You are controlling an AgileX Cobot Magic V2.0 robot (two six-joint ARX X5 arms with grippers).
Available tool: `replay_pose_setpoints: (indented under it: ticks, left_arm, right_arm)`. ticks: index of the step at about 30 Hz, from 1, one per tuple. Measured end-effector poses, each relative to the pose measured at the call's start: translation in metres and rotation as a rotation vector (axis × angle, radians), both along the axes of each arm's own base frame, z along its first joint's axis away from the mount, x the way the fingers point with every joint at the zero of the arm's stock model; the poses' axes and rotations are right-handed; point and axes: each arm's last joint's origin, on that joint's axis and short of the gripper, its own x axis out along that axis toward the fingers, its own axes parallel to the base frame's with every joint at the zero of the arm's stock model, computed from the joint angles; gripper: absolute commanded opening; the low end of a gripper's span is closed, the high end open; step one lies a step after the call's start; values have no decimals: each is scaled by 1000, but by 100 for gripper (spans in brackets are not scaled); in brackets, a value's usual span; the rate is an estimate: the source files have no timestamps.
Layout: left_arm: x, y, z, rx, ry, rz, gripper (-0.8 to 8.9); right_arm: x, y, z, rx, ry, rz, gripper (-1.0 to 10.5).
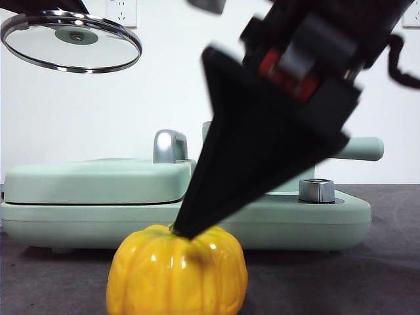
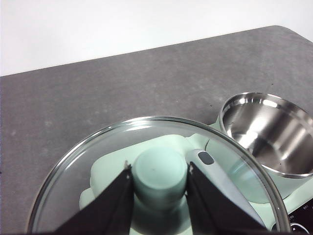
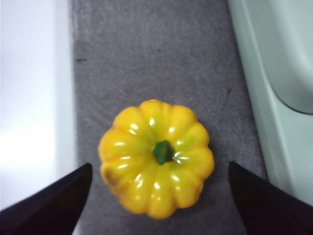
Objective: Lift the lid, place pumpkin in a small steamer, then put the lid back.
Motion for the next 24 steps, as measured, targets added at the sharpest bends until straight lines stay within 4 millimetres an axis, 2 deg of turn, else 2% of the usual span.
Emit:
replay_pose_setpoints:
  ticks: [9, 15, 19, 24]
  left_arm:
    - [0, 0, 0, 0, 0, 0, 10]
    - [0, 0, 0, 0, 0, 0, 10]
    - [0, 0, 0, 0, 0, 0, 10]
    - [0, 0, 0, 0, 0, 0, 10]
  right_arm:
    - [6, 10, -24, -63, 33, -3, 463]
    - [5, 8, -28, -98, 105, -64, 458]
    - [-1, 0, -21, -110, 170, -107, 416]
    - [-4, -6, 3, -6, 142, -128, 414]
